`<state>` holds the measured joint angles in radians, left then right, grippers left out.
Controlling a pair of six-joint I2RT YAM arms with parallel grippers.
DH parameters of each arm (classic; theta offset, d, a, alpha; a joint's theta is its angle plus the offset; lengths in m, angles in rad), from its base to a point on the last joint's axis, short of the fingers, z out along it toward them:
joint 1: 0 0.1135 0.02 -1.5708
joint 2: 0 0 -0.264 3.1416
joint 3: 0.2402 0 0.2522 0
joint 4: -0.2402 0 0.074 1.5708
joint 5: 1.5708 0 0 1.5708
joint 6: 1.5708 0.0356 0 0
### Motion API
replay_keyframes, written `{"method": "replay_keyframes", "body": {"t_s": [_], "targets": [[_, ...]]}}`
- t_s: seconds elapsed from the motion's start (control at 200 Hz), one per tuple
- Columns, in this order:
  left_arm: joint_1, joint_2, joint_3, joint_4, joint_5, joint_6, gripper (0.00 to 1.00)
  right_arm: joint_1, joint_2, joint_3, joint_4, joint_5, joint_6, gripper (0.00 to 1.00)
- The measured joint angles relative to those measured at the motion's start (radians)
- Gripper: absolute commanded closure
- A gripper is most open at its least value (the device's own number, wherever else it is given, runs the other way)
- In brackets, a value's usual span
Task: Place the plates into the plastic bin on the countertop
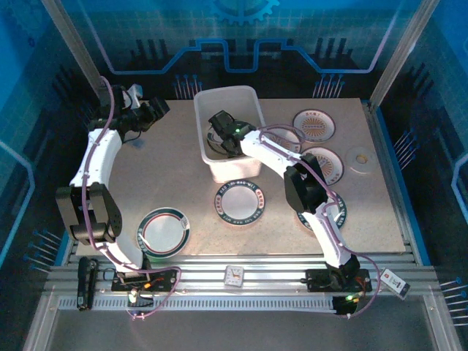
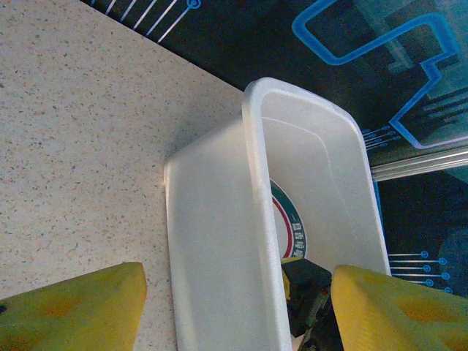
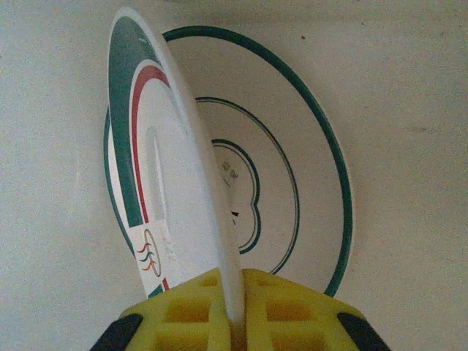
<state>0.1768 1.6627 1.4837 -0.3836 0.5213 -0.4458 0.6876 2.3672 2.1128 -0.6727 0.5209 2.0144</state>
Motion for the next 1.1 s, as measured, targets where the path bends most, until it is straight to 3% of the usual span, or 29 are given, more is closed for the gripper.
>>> {"method": "replay_keyframes", "body": {"t_s": [0.275, 0.52, 0.695, 0.895, 1.101], "targets": [[0.000, 0.000, 0.000, 0.000, 0.000, 0.000, 0.31, 0.000, 0.002, -0.009, 0.034, 0.003, 0.016, 0.50], [-0.003, 0.000, 0.000, 0.000, 0.000, 0.000, 0.31, 0.001, 0.003, -0.021, 0.052, -0.014, -0.033, 0.01], [-0.014, 0.000, 0.000, -0.001, 0.000, 0.000, 0.31, 0.000, 0.010, -0.004, 0.015, -0.035, -0.054, 0.00], [-0.025, 0.000, 0.000, -0.005, 0.000, 0.000, 0.31, -0.002, 0.072, 0.137, -0.084, -0.071, -0.106, 0.00], [-0.036, 0.000, 0.000, -0.009, 0.000, 0.000, 0.31, -0.001, 0.066, 0.128, -0.114, -0.055, -0.211, 0.00]]}}
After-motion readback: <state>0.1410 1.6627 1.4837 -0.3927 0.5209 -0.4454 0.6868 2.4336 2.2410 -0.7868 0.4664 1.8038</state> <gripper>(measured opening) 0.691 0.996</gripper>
